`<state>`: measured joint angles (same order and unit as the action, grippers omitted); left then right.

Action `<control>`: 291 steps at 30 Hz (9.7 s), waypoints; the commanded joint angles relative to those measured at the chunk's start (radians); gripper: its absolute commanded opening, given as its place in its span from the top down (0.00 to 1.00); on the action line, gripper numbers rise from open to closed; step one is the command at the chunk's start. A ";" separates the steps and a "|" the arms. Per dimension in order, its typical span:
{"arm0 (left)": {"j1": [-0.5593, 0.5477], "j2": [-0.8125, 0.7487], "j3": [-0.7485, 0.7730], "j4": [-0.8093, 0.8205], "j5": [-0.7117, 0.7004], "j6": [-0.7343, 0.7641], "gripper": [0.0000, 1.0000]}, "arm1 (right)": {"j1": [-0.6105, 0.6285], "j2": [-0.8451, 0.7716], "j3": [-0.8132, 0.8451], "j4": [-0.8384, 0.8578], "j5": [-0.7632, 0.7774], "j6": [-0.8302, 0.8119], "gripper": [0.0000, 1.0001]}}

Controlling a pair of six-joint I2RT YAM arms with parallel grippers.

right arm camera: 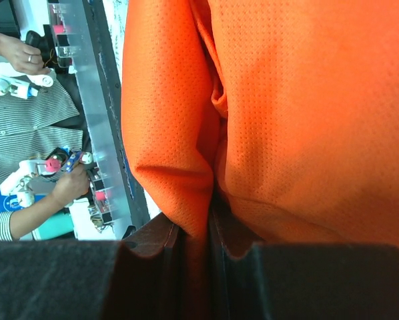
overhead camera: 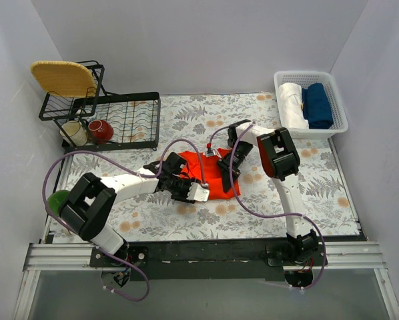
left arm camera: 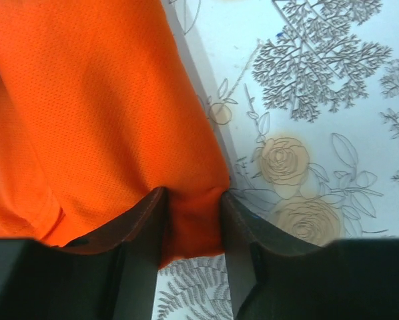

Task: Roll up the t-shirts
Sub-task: Roll the T-shirt to the center of the board.

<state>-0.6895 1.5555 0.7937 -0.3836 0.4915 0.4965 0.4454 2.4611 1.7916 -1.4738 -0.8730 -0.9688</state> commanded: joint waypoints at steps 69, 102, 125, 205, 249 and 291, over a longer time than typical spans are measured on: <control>0.231 -0.304 -0.068 0.107 0.231 -0.481 0.40 | 0.236 -0.887 -0.867 1.215 0.543 -0.070 0.81; 0.071 -0.060 -0.071 0.108 0.242 -0.671 0.84 | 0.282 -1.011 -0.999 1.230 0.580 0.182 0.87; 0.182 0.066 0.116 -0.600 0.420 -0.293 1.00 | 0.164 -0.545 -0.436 0.204 0.117 -0.228 0.99; -0.020 -0.077 -0.147 -0.086 0.183 -0.346 1.00 | -0.073 -0.811 -0.582 1.068 0.176 0.119 0.02; 0.242 0.281 0.226 -0.432 0.538 -0.188 0.81 | 0.282 -0.900 -1.069 1.532 0.319 -0.048 0.55; 0.234 0.173 0.230 -0.647 0.435 -0.254 1.00 | 0.167 -0.725 -0.681 0.445 0.170 -0.194 0.95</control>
<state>-0.5026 1.7370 0.9974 -0.8261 0.8974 0.1482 0.6598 1.6524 1.0130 -0.6514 -0.6823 -1.0245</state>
